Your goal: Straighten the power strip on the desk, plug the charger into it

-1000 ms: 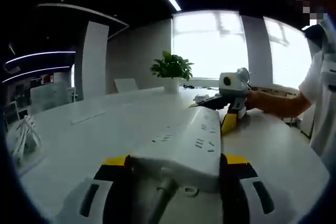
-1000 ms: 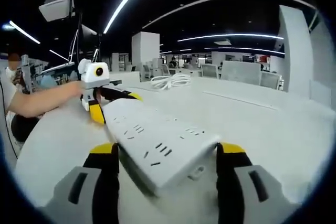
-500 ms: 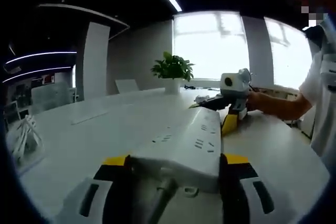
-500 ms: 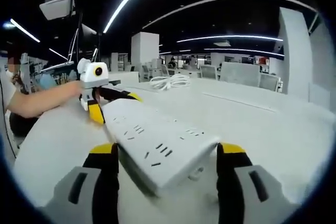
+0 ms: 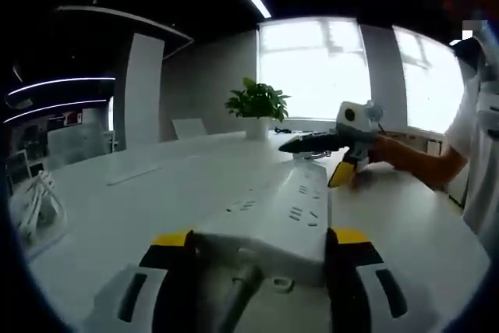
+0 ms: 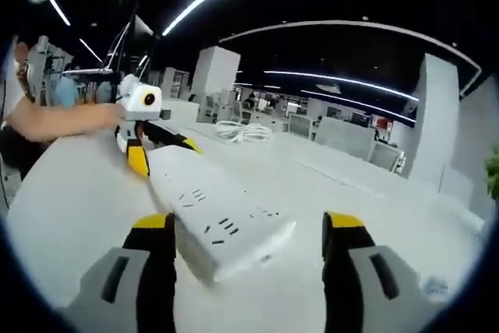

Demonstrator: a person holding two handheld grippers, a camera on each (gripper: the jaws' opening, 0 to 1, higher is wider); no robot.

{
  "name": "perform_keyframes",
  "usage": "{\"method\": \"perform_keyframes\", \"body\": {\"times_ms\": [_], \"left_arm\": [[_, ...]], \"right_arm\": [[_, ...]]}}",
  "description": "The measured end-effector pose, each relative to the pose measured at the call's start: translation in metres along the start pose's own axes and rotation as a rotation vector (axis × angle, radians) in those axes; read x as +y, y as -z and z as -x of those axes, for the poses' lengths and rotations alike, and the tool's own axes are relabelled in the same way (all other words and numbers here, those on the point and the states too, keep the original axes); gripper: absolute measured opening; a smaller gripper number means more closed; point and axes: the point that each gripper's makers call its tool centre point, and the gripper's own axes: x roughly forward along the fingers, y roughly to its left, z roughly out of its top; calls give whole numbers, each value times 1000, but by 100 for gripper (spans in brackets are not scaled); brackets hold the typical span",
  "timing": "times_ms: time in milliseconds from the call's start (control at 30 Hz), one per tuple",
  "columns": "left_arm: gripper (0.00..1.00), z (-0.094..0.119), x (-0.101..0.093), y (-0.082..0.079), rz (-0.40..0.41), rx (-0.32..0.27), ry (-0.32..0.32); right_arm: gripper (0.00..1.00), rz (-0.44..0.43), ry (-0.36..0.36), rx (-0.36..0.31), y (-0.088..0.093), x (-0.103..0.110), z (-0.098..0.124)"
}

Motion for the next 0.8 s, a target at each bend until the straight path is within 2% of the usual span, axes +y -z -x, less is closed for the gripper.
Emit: {"method": "perform_keyframes", "body": {"times_ms": [133, 300, 400, 500, 633, 800], "left_arm": [[70, 0, 0, 0, 0, -1, 0], [70, 1, -1, 0, 0, -1, -1], [70, 1, -1, 0, 0, -1, -2], [70, 2, -1, 0, 0, -1, -2], [70, 2, -2, 0, 0, -1, -3], [70, 2, -2, 0, 0, -1, -3]], "right_arm": [[71, -92, 21, -64, -13, -12, 12], [66, -103, 131, -108, -22, -39, 24], [64, -109, 248, -121, -26, -62, 35], [61, -145, 368, -187, -37, -84, 49], [61, -197, 469, -188, -33, -105, 65], [61, -233, 543, -159, -21, -121, 76]]}}
